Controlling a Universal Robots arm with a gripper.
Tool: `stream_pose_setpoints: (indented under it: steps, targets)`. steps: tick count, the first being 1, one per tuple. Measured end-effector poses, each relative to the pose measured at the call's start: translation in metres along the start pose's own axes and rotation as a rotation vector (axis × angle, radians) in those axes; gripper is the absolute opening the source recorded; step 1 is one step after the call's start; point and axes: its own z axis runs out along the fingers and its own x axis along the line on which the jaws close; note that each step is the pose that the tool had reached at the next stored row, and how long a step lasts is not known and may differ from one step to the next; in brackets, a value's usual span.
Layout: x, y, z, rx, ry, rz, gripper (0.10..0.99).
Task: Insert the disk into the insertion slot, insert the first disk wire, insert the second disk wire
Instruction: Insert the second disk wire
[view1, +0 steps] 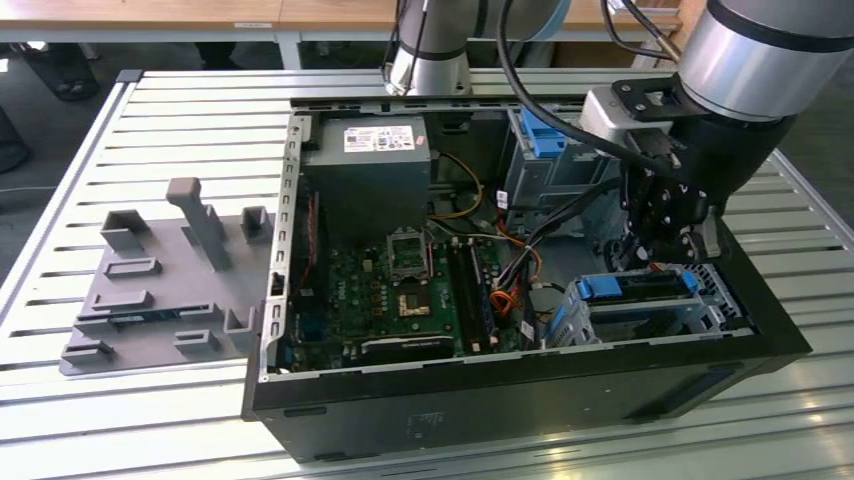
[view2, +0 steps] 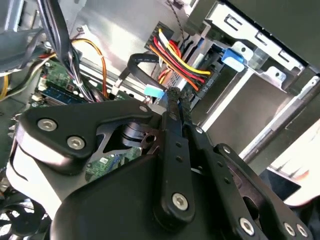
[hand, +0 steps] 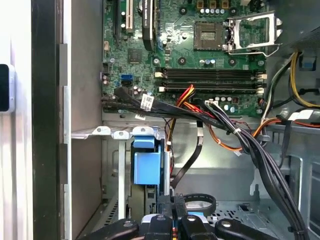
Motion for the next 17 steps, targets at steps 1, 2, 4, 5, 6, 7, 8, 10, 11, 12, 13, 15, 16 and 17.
stream_pose_setpoints:
  steps: [1,2,4,5,6,7,8,10,11,12,13,15,16,17]
  targets:
    - [0.0011,0.0,0.0,0.0,0.0,0.0,0.141]
    - [0.0022,0.0,0.0,0.0,0.0,0.0,0.141]
    - [0.0042,0.0,0.0,0.0,0.0,0.0,0.141]
    - [0.0051,0.0,0.0,0.0,0.0,0.0,0.141]
    - [0.0058,0.0,0.0,0.0,0.0,0.0,0.141]
    - [0.0065,0.0,0.0001,0.0,0.0,0.0,0.141]
    - [0.0071,0.0,0.0001,0.0,-0.0001,0.0,0.141]
    - [0.0084,0.0,0.0001,0.0,-0.0001,0.0,0.141]
    - [0.0092,0.0,0.0001,0.0,-0.0001,0.0,0.141]
    - [0.0103,0.0,0.0001,0.0,0.0,0.0,0.141]
    - [0.0112,0.0,0.0001,0.0,0.0001,0.0,0.141]
    - [0.0128,0.0,0.0001,0.0,0.0,0.0,0.141]
    - [0.0135,-0.0001,0.0001,0.0,0.0,0.0,0.141]
    - [0.014,-0.0002,0.0001,0.0,0.0,0.0,0.141]
